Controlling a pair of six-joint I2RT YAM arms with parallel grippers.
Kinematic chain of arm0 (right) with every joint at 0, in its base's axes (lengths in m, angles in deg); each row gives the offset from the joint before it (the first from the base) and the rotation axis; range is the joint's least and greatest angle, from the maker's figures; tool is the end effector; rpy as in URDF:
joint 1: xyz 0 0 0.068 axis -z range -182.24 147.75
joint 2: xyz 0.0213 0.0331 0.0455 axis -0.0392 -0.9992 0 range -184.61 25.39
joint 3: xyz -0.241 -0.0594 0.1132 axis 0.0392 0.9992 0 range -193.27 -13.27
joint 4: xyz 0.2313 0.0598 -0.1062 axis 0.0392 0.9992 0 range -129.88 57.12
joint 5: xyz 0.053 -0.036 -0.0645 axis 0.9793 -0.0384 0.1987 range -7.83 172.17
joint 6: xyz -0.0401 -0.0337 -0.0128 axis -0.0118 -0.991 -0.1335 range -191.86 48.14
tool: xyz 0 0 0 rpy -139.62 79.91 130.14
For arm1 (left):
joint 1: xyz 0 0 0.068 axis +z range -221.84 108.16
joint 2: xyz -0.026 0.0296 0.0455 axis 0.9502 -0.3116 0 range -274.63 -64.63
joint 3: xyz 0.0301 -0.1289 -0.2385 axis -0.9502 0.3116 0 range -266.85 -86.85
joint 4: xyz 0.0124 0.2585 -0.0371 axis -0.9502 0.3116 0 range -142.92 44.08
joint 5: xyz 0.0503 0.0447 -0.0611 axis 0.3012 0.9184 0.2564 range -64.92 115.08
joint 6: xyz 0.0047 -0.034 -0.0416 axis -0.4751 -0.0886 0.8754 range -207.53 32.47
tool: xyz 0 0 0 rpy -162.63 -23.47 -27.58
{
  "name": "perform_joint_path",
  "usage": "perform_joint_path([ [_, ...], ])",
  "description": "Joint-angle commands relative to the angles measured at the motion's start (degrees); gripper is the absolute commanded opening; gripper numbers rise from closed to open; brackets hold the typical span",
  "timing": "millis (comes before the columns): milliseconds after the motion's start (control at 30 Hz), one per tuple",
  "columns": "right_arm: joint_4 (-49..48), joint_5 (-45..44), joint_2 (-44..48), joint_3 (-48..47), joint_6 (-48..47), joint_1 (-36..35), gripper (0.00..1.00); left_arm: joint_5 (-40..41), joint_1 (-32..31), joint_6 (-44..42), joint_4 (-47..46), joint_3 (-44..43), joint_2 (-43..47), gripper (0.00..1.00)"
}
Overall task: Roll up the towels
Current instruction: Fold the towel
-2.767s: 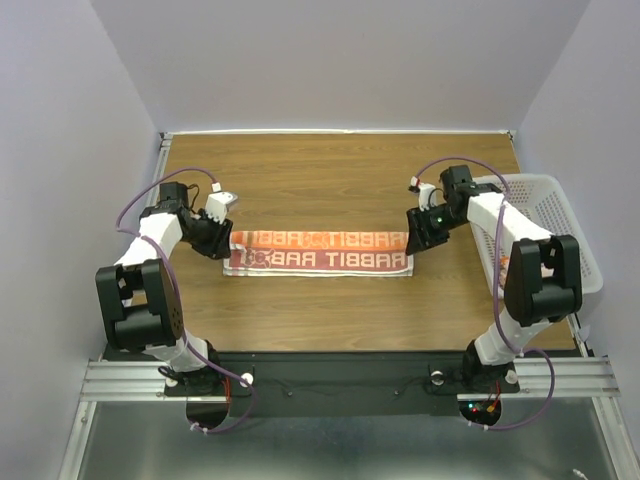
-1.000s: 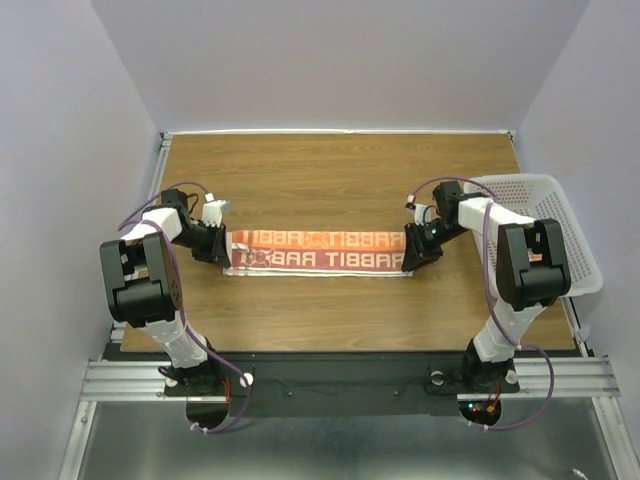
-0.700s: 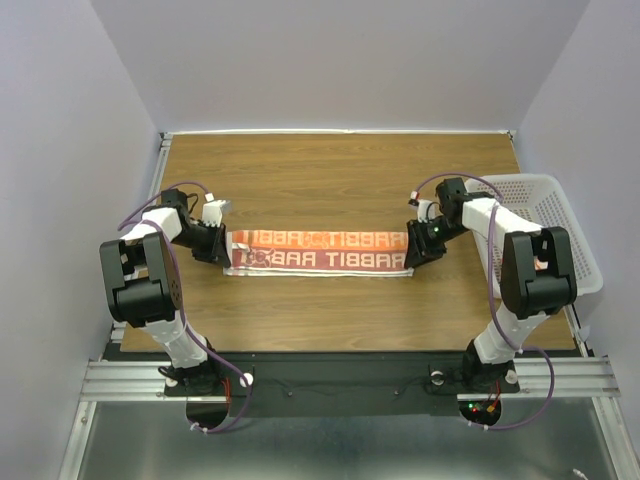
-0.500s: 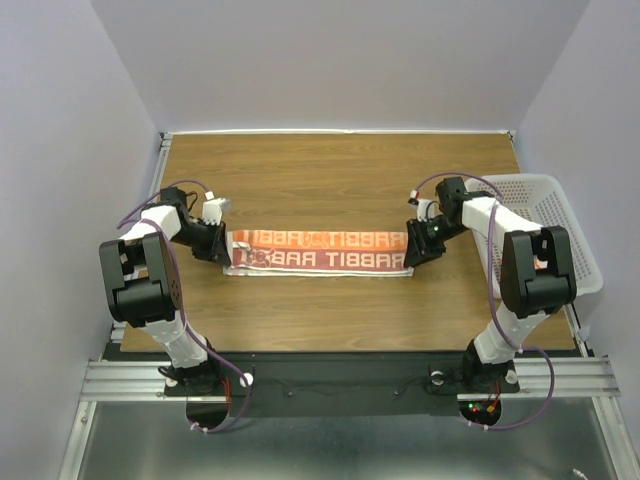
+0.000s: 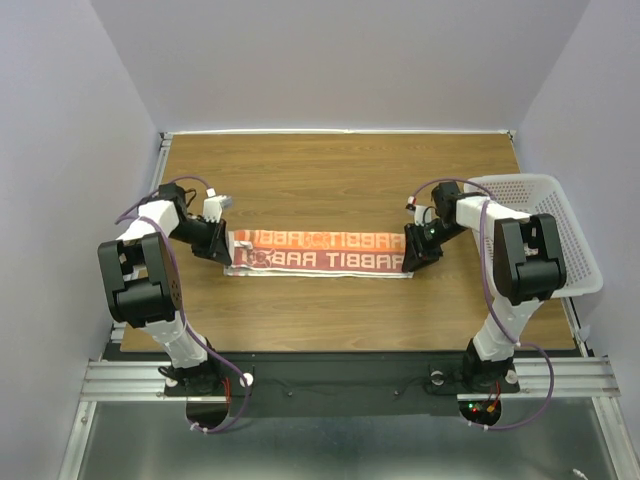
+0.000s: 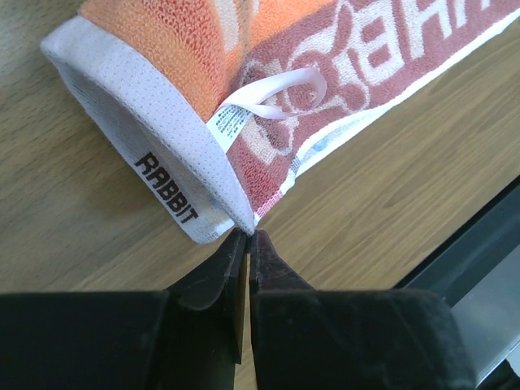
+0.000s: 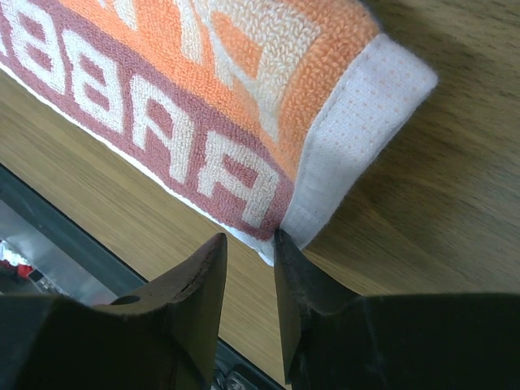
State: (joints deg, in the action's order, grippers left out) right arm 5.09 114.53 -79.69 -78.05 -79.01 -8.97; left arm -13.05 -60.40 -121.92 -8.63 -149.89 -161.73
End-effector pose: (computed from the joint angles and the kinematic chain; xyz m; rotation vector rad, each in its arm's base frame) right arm 0.3184 0.0567 0.1520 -0.3900 2.9131 0.8523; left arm 0.3081 0.0400 0.1880 0.6087 2.5373 -0.7265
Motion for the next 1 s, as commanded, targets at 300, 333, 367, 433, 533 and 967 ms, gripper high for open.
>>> perform_joint_path([
  [300,-1.7,-5.3,-1.3,0.5,1.4,0.5,0.36,-0.7,3.6,-6.5,8.4,-4.0,2.2,0.00],
  [333,-1.7,-5.3,-1.3,0.5,1.4,0.4,0.37,-0.7,3.8,-6.7,8.4,-4.0,2.0,0.00],
  [367,-1.7,-5.3,-1.3,0.5,1.4,0.4,0.37,-0.5,4.1,-6.7,8.2,-4.0,1.7,0.00],
  [433,-1.6,-5.5,-1.4,0.7,1.4,0.4,0.36,-0.8,4.9,-6.7,8.1,-4.3,0.9,0.00],
  [533,-1.7,-5.6,-1.5,0.8,1.4,0.4,0.36,-0.7,5.1,-6.8,7.4,-4.3,-0.2,0.00],
  [967,-1.6,-5.5,-1.7,0.6,1.4,0.4,0.36,3.4,5.1,-5.5,1.7,0.8,-2.5,0.00],
])
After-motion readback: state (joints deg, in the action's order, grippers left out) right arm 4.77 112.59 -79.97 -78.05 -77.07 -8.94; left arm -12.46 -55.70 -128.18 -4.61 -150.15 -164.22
